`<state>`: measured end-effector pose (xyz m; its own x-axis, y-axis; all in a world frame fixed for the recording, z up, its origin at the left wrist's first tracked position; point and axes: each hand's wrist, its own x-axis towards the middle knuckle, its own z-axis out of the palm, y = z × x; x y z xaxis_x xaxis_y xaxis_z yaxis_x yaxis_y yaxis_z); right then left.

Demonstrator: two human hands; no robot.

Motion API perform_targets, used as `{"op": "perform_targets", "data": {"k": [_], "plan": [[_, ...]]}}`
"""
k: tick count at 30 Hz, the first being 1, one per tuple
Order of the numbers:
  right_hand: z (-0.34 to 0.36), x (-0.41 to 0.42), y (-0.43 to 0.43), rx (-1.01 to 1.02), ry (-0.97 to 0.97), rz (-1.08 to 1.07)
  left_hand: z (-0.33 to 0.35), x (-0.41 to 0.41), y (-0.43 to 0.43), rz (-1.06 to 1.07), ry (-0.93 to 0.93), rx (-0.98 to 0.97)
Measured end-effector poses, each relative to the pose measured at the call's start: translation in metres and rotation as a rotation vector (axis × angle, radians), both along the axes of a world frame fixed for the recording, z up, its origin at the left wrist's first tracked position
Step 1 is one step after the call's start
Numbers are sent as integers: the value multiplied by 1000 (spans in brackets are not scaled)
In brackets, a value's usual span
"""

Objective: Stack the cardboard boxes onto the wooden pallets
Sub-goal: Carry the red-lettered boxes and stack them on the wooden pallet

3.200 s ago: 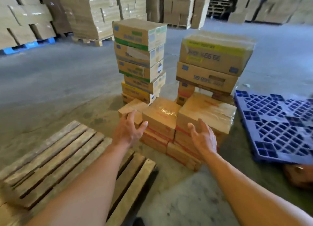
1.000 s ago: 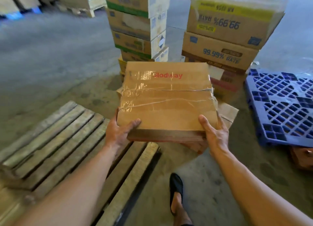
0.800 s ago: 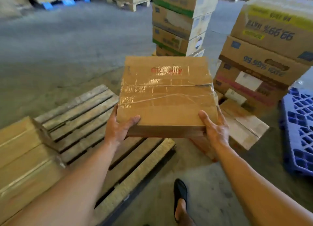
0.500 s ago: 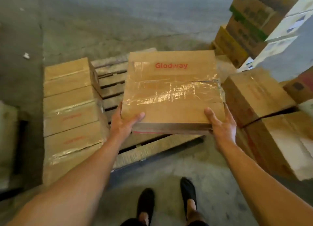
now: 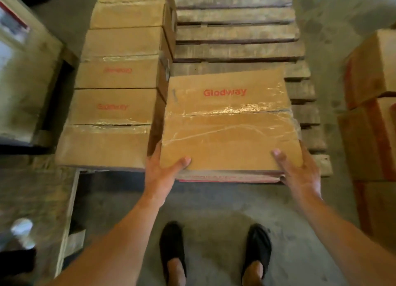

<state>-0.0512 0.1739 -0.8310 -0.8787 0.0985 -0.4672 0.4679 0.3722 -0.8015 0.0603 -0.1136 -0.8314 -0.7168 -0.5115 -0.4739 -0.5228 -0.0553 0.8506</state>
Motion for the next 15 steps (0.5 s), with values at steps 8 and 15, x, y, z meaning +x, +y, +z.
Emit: {"op": "perform_targets", "data": {"k": [8,15], "plan": [[-97,14,-51,-34,9,-14,-90,11,-33,122,-44,-221],[-122,20,-67,-60,11,-91,-111,8,-31,164,-189,-479]]}}
